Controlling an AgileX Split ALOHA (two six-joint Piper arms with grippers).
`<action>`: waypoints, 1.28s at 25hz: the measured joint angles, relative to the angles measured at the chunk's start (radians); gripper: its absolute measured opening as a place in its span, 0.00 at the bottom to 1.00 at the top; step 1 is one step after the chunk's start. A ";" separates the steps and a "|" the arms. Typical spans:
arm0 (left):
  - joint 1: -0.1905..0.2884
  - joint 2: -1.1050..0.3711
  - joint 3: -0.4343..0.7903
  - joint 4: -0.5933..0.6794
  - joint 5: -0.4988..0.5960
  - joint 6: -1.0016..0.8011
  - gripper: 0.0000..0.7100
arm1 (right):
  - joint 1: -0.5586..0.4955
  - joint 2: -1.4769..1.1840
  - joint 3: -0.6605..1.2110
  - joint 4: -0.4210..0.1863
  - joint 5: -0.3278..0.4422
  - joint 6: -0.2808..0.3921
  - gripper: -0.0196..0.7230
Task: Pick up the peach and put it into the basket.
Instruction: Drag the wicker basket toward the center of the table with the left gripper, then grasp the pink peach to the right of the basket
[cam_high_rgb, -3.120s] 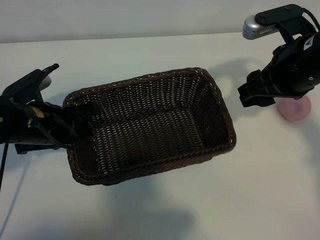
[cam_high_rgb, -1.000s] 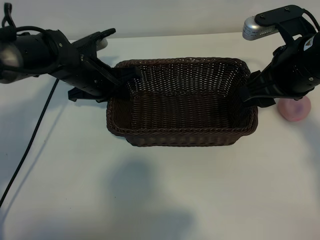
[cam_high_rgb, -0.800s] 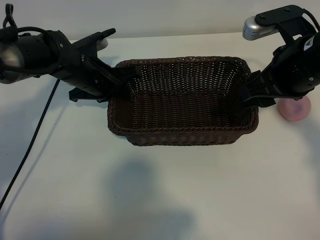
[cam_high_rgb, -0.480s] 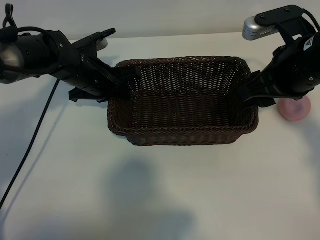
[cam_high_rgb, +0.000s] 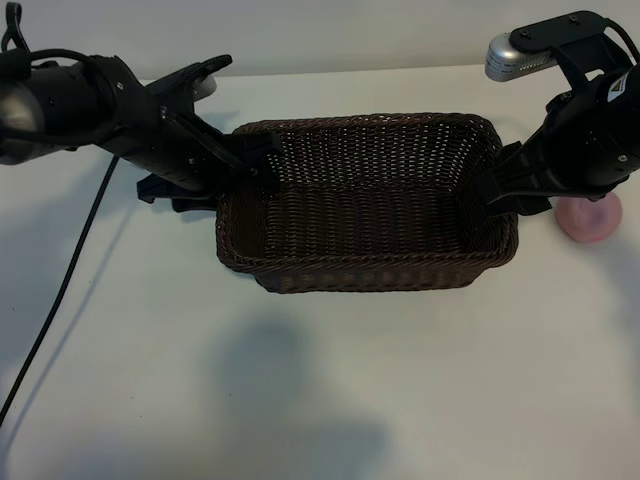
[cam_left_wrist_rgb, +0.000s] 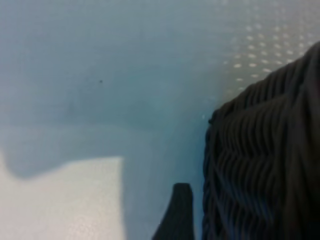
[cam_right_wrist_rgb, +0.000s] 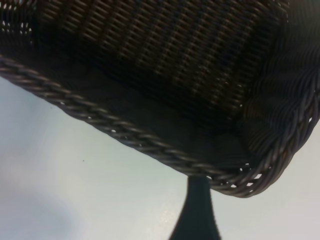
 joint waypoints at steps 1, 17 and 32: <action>0.000 -0.009 0.000 0.007 0.002 0.000 0.99 | 0.000 0.000 0.000 0.000 0.000 0.000 0.78; 0.000 -0.307 0.000 0.170 0.087 -0.008 0.91 | 0.000 0.000 0.000 0.000 0.004 0.000 0.78; 0.000 -0.684 0.000 0.519 0.281 -0.136 0.85 | 0.000 0.000 0.000 0.000 0.011 0.000 0.78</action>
